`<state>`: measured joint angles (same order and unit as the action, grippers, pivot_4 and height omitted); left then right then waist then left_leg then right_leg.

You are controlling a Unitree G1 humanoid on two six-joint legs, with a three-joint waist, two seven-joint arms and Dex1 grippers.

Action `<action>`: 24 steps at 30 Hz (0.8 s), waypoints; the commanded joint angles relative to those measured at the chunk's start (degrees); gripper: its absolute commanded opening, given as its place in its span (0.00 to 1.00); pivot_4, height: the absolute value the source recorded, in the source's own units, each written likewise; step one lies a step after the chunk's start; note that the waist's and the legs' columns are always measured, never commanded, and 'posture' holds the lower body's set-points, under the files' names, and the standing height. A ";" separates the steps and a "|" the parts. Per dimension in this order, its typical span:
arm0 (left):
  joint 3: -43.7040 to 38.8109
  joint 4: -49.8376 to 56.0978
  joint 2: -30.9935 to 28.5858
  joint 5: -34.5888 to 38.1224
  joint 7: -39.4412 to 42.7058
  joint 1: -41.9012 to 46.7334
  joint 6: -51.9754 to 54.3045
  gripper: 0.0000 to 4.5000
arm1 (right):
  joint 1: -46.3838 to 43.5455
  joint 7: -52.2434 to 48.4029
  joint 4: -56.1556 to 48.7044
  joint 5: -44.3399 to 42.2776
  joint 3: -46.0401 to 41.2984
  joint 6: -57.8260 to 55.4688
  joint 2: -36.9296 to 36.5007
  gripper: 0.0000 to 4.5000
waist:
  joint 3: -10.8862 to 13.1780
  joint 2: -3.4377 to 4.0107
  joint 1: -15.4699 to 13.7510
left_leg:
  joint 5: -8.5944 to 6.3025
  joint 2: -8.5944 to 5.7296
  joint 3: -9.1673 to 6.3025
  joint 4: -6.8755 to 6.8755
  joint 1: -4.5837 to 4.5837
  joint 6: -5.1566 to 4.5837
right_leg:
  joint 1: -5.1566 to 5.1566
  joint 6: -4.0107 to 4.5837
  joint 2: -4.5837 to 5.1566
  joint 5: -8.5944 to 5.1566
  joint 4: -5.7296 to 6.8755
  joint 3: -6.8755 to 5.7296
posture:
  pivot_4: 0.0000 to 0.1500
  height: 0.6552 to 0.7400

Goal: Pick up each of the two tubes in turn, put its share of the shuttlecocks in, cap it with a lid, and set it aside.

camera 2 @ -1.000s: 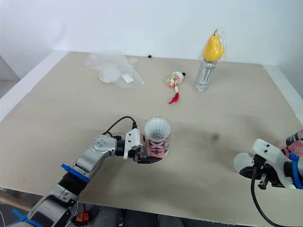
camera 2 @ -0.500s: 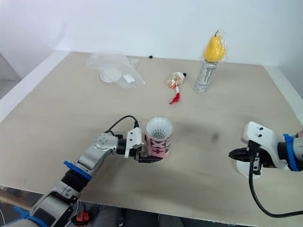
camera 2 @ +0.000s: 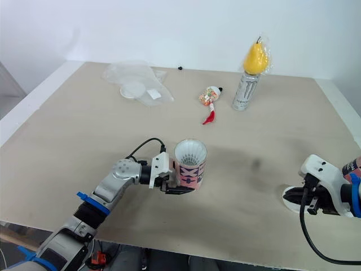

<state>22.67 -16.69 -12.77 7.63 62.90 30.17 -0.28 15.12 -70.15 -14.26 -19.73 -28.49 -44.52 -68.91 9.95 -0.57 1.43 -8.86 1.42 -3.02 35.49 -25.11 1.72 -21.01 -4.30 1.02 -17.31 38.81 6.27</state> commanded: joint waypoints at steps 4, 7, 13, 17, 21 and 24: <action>1.66 -1.84 -0.60 -2.54 -0.20 -1.25 0.76 0.76 | 2.12 4.38 -6.05 -1.72 -5.79 -8.61 2.76 0.80 | -0.02 -0.02 -0.02 | 0.00 0.00 0.00 0.01 0.01 0.00 | 0.00 0.01 0.00 -0.01 0.00 0.00 | 1.00 1.00; 1.72 -2.00 -0.48 -2.59 -0.17 -1.24 0.63 0.76 | 2.43 6.86 -7.79 -1.40 -4.93 -10.17 3.87 1.00 | -0.03 -0.04 -0.01 | 0.00 0.00 0.00 0.01 0.01 0.00 | -0.01 0.03 0.01 -0.02 0.00 0.00 | 1.00 1.00; 1.78 -2.16 -0.28 -2.72 -0.20 -1.19 0.53 0.76 | 1.67 10.41 -8.14 -1.14 -2.75 -10.89 4.50 1.00 | -0.04 -0.03 -0.02 | 0.00 -0.01 0.01 0.01 0.00 0.00 | -0.01 0.07 0.03 -0.04 -0.01 0.00 | 1.00 1.00; 1.69 -1.65 -0.47 -2.67 -0.24 -1.53 0.69 0.76 | 2.52 11.59 -7.49 -0.22 -1.44 -9.90 4.25 1.00 | -0.04 -0.04 -0.01 | 0.00 -0.01 0.01 0.00 0.00 0.00 | -0.01 0.03 0.02 -0.02 -0.01 0.00 | 1.00 1.00; 1.77 -1.28 -0.74 -2.73 -0.21 -2.08 0.71 0.76 | 3.28 12.07 -6.43 1.01 0.01 -8.20 3.58 1.00 | -0.05 -0.04 -0.01 | 0.00 -0.02 0.01 0.00 -0.01 0.00 | -0.01 0.02 0.03 -0.02 -0.02 0.00 | 1.00 1.00; 1.83 -1.24 -0.63 -2.79 -0.31 -2.05 0.85 0.76 | 3.03 12.50 -5.62 1.63 1.31 -7.14 3.77 1.00 | -0.05 -0.04 -0.01 | 0.00 -0.02 0.00 -0.01 -0.01 0.00 | -0.01 0.02 0.03 -0.03 -0.02 0.00 | 1.00 1.00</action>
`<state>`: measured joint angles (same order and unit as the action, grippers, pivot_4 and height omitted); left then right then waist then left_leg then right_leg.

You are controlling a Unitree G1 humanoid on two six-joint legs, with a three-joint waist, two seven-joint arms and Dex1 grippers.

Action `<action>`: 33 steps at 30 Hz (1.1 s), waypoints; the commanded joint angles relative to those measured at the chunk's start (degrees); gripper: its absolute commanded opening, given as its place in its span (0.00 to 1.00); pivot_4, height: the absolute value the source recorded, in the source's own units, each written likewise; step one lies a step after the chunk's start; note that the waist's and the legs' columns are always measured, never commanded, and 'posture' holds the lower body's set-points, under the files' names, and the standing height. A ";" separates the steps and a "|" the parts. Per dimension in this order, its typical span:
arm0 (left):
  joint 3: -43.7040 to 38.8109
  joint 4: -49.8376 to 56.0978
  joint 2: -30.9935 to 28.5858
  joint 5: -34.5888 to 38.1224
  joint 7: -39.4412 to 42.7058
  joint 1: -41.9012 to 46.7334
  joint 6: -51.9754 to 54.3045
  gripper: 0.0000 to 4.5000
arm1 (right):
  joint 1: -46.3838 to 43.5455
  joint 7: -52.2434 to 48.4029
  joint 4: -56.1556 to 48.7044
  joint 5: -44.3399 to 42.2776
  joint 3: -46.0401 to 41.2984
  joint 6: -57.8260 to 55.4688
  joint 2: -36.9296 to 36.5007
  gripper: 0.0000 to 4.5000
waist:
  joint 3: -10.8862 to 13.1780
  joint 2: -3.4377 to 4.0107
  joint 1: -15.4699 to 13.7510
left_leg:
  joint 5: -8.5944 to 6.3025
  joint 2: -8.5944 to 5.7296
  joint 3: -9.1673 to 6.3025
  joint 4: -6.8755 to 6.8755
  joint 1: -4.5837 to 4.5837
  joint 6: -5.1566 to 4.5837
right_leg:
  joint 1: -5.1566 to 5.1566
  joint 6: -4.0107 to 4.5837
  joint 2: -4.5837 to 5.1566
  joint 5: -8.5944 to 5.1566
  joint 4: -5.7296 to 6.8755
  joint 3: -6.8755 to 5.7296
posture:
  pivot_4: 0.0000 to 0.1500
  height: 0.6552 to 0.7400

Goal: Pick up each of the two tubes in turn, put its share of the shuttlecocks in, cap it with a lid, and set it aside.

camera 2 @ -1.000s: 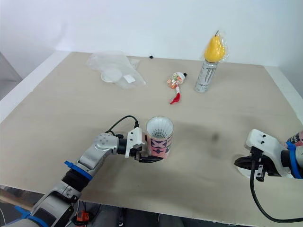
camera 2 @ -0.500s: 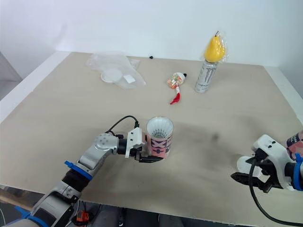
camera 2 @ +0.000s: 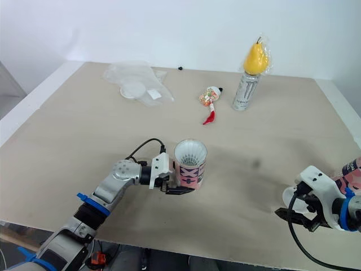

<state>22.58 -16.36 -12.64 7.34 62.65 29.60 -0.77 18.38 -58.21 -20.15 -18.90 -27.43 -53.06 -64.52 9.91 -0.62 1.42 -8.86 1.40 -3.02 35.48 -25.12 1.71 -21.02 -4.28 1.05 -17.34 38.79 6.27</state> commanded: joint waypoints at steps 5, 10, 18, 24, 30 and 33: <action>1.92 -1.74 -0.66 -2.53 -0.18 -1.33 1.39 0.76 | -0.45 0.68 2.32 2.18 1.67 3.96 -0.79 0.66 | -0.05 -0.09 0.00 | 0.00 0.00 0.00 0.00 0.00 0.00 | 0.01 0.00 0.00 0.00 -0.02 0.00 | 1.00 1.00; 1.97 -1.76 -0.58 -2.50 -0.19 -1.24 1.48 0.76 | -0.32 0.16 3.79 3.23 2.38 6.47 -1.47 0.29 | -0.08 -0.19 0.00 | 0.00 0.00 0.00 0.00 0.01 0.00 | 0.01 0.03 0.00 -0.02 -0.02 0.00 | 1.00 1.00; 1.87 -2.14 -0.53 -2.42 -0.16 -0.89 1.59 0.76 | -0.09 -1.87 5.41 4.19 2.39 9.81 -2.78 0.01 | -0.12 -0.35 0.01 | 0.00 0.01 0.03 0.02 0.01 0.00 | 0.03 0.09 0.03 -0.04 -0.07 0.00 | 1.00 1.00; 1.74 -2.59 -0.42 -2.46 -0.16 -0.58 1.53 0.76 | -1.34 -4.26 6.26 4.21 2.35 13.42 -3.75 0.01 | -0.13 -0.34 0.01 | 0.00 0.00 0.03 0.01 0.01 0.00 | 0.03 0.07 0.03 -0.03 -0.08 0.00 | 1.00 1.00; 1.75 -3.12 -0.27 -2.53 -0.01 -0.20 1.47 0.76 | -6.72 -7.87 5.96 2.91 1.97 20.67 -5.08 0.01 | -0.16 -0.24 0.03 | 0.00 0.01 0.04 0.02 0.02 0.00 | 0.02 0.08 0.03 -0.03 -0.08 0.00 | 1.00 1.00; 1.87 -3.46 -0.33 -2.70 0.26 0.00 1.38 0.76 | -10.66 -10.33 6.10 3.19 2.63 26.47 -6.34 0.01 | -0.16 -0.15 0.06 | 0.02 -0.03 0.08 0.02 0.03 -0.02 | 0.02 0.08 0.08 -0.03 -0.08 0.01 | 1.00 1.00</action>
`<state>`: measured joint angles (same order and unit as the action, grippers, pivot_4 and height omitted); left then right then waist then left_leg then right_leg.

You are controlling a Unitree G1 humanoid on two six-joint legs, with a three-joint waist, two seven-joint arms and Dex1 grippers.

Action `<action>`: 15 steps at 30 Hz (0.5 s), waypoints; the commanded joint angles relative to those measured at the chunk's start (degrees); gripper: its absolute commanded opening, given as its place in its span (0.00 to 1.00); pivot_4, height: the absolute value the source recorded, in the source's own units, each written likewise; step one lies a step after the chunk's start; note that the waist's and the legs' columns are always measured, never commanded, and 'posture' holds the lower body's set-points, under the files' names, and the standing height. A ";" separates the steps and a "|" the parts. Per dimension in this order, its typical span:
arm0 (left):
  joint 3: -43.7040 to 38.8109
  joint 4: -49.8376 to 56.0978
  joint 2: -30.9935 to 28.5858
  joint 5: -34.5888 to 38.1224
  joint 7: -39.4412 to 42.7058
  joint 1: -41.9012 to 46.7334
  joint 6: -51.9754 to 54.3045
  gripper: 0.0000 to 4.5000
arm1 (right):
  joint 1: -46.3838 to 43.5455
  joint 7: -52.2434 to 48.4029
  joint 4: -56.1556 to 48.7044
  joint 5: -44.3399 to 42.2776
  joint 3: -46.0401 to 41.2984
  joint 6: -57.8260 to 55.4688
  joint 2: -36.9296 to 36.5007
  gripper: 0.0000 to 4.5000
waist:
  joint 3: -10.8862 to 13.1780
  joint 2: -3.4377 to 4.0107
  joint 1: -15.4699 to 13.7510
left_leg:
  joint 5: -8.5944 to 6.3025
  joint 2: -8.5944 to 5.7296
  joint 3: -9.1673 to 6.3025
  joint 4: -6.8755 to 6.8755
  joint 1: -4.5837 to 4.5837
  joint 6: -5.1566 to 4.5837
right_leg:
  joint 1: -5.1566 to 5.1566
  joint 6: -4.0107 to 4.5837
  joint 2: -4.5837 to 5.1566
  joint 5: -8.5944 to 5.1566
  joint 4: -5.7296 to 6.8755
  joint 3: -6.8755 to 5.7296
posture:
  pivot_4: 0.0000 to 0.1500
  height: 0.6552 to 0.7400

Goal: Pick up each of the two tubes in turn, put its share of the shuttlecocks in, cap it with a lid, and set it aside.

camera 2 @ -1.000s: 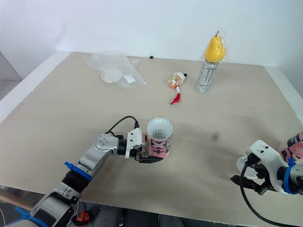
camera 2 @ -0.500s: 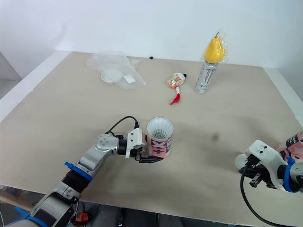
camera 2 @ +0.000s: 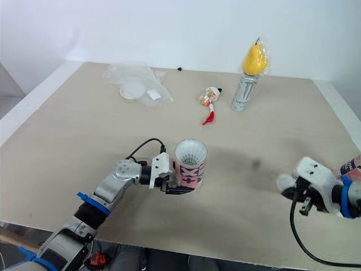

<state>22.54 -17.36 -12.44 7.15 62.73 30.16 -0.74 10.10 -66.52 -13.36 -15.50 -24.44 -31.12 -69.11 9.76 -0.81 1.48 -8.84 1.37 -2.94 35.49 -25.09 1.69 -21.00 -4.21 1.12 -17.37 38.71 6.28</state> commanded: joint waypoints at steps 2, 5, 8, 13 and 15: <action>1.88 -3.19 -0.42 -2.58 0.40 0.02 1.37 0.76 | -8.71 -3.66 -1.04 -1.37 1.51 8.25 -3.65 0.01 | -0.02 0.04 0.00 | 0.00 0.00 -0.03 -0.02 0.00 0.00 | 0.00 0.00 -0.01 0.00 0.00 -0.03 | 1.00 1.00; 1.96 -4.43 -0.25 -2.78 0.68 0.88 1.42 0.76 | -18.33 -7.76 -2.71 -3.90 5.57 12.67 -5.90 0.01 | -0.01 0.29 0.06 | 0.00 -0.04 0.10 -0.02 0.01 0.00 | -0.02 -0.10 0.09 0.06 -0.01 0.00 | 1.00 1.00; 2.13 -6.04 -0.02 -3.12 0.96 2.07 1.65 0.76 | -32.09 -12.03 -5.10 -7.27 12.46 14.39 -6.53 0.01 | 0.00 0.31 0.12 | 0.01 0.01 0.18 -0.03 0.04 -0.02 | -0.03 0.01 0.13 -0.04 0.00 -0.07 | 1.00 1.00; 2.52 -7.36 0.08 -3.08 2.18 3.16 2.31 0.76 | -49.05 -18.28 -7.47 -9.48 22.72 14.37 -3.31 0.01 | -0.01 0.29 -0.10 | 0.03 0.06 0.29 -0.09 -0.01 -0.05 | -0.03 0.06 0.22 0.07 -0.40 -0.12 | 1.00 1.00; 2.73 -7.32 0.04 -2.67 2.91 3.44 3.30 0.76 | -53.71 -20.13 -7.63 -10.11 25.42 14.58 -1.25 0.01 | 0.00 0.16 -0.10 | 0.03 0.12 0.29 -0.09 -0.02 -0.05 | -0.03 0.06 0.25 0.11 -0.58 -0.19 | 1.00 1.00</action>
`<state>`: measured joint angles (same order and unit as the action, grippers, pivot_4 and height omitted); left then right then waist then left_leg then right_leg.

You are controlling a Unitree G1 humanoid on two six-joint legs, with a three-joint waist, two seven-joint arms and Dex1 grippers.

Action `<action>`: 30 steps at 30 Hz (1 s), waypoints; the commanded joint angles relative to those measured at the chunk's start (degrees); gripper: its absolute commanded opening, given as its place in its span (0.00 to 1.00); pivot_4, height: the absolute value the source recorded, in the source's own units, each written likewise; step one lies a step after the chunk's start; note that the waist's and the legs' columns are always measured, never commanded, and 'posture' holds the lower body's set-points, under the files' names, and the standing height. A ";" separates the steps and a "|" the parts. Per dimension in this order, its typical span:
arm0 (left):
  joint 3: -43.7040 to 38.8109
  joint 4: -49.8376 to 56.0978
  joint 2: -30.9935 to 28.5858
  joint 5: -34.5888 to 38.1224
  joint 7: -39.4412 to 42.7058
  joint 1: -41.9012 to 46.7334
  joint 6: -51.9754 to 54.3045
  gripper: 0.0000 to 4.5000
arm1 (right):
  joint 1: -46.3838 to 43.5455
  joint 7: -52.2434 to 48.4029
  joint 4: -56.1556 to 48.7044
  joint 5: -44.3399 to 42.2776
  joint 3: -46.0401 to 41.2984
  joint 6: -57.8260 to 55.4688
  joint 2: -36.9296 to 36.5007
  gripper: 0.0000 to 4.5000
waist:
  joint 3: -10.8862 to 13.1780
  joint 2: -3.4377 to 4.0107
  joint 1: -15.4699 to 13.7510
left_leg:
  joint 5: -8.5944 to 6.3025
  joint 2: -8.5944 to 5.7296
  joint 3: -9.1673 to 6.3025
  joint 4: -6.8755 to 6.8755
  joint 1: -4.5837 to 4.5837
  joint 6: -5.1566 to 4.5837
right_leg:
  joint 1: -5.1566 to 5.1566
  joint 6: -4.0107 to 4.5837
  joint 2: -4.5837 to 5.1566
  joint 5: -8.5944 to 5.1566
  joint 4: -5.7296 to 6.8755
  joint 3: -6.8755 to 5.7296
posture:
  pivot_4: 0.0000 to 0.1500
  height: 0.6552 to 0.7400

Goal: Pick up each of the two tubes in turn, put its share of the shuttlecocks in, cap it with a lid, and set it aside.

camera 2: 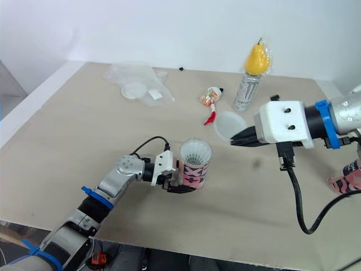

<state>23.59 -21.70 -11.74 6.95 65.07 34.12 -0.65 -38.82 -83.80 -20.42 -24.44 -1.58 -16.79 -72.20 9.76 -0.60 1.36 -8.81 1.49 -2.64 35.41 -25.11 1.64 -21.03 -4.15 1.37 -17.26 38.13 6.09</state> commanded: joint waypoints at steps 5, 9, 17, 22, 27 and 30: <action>2.32 -3.11 -1.37 -3.03 1.96 0.53 4.84 0.76 | -13.26 -8.51 -0.09 -2.18 8.79 0.48 4.78 0.01 | 0.00 -0.03 -0.05 | 0.00 0.03 0.11 -0.02 -0.08 0.00 | 0.02 0.05 0.07 0.14 -0.04 -0.02 | 1.00 1.00; 1.97 -3.85 -1.24 -3.38 1.30 1.24 4.92 0.76 | -16.04 -8.70 1.24 -3.87 12.68 2.22 3.16 0.01 | 0.00 -0.03 -0.07 | 0.00 0.07 0.04 -0.07 -0.06 0.00 | -0.07 0.09 0.05 0.13 -0.03 -0.15 | 1.00 1.00; 2.10 -3.63 -1.37 -3.58 1.20 1.35 4.99 0.76 | -19.68 -8.70 3.60 -5.86 22.15 6.69 0.85 0.01 | -0.01 -0.02 -0.05 | 0.00 0.10 0.12 -0.03 -0.02 -0.01 | -0.10 0.18 0.07 0.16 -0.03 -0.11 | 1.00 1.00; 2.09 -2.72 -1.74 -3.58 0.89 0.53 5.22 0.76 | -21.01 -8.70 5.29 -4.86 25.35 9.03 2.41 0.01 | -0.01 -0.02 -0.04 | 0.01 0.12 0.13 -0.03 -0.03 -0.01 | -0.13 0.20 0.07 0.18 -0.03 -0.10 | 1.00 1.00; 1.93 -1.89 -2.14 -3.50 0.63 -0.11 5.56 0.76 | -22.02 -8.70 7.59 -3.86 27.45 11.07 3.05 0.01 | -0.01 -0.02 -0.04 | 0.00 0.13 0.14 -0.04 -0.04 -0.01 | -0.14 0.22 0.06 0.18 -0.03 -0.11 | 1.00 1.00; 1.90 -1.42 -2.36 -3.49 0.49 -0.46 5.73 0.76 | -22.46 -8.70 8.29 -3.69 28.26 11.74 3.26 0.01 | -0.01 -0.01 -0.03 | 0.00 0.15 0.13 -0.06 -0.04 -0.01 | -0.13 0.22 0.05 0.19 -0.02 -0.12 | 1.00 1.00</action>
<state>23.85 -20.78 -12.54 6.69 66.27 35.61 2.59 -59.48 -90.14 -12.45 -28.23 27.02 -6.16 -68.76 9.75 -0.61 1.33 -8.81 1.64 -2.51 35.34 -25.15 1.63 -21.15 -3.93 1.41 -17.07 38.11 5.97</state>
